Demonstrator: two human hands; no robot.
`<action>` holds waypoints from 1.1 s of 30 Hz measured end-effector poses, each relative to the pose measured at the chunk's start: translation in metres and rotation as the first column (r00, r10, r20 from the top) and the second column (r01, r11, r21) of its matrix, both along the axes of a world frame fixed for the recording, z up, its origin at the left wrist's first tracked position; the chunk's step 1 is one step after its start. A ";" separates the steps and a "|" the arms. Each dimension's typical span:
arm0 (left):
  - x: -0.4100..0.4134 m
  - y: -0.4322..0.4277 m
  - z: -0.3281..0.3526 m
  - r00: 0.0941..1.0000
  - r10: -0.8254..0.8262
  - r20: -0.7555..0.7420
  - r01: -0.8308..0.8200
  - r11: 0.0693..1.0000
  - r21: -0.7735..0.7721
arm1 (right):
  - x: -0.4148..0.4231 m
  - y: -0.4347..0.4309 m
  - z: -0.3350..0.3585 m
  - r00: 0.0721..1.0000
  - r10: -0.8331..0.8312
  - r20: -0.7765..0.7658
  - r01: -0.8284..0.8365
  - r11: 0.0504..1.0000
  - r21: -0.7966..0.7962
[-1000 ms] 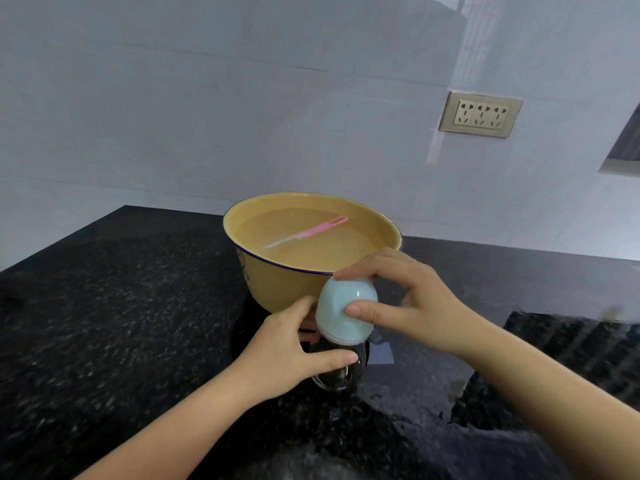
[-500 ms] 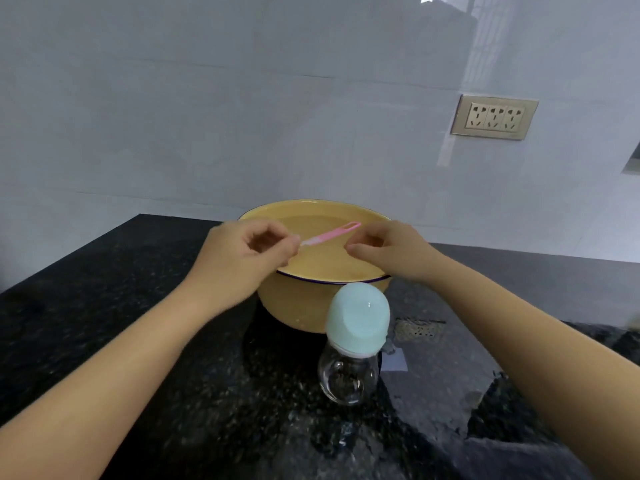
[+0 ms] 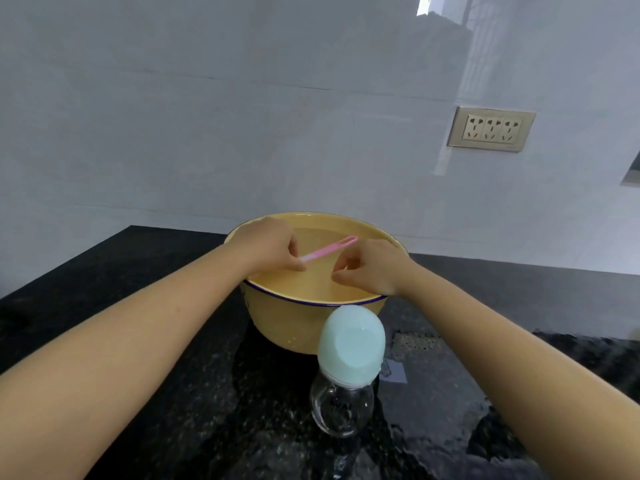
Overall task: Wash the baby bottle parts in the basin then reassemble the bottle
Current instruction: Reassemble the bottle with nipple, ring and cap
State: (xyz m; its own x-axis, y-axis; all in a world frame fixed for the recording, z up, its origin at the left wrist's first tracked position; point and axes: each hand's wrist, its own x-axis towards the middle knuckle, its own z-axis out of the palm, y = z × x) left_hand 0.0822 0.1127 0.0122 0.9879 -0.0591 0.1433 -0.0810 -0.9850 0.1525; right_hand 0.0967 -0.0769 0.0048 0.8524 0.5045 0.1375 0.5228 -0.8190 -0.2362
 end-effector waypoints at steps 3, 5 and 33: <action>0.010 -0.003 0.001 0.994 -0.027 -0.105 0.033 0.998 0.054 | 0.001 0.000 -0.001 1.000 -0.010 -0.015 0.010 1.000 0.015; 0.015 -0.004 0.001 0.981 -0.046 -0.188 0.059 0.996 0.065 | 0.002 0.000 -0.001 1.000 -0.014 -0.013 0.014 1.000 0.022; -0.005 -0.038 0.026 0.999 -0.019 0.032 0.033 0.085 -0.996 | -0.003 0.028 0.016 0.880 0.380 -0.284 -0.014 0.619 0.785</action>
State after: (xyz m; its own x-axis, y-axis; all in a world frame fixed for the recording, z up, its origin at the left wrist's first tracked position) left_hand 0.0768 0.0747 0.0384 0.9876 0.1186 0.1026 -0.1114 0.0696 0.9913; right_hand 0.0934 -0.0489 0.0205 0.8083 0.5423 0.2294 0.3596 -0.1461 -0.9216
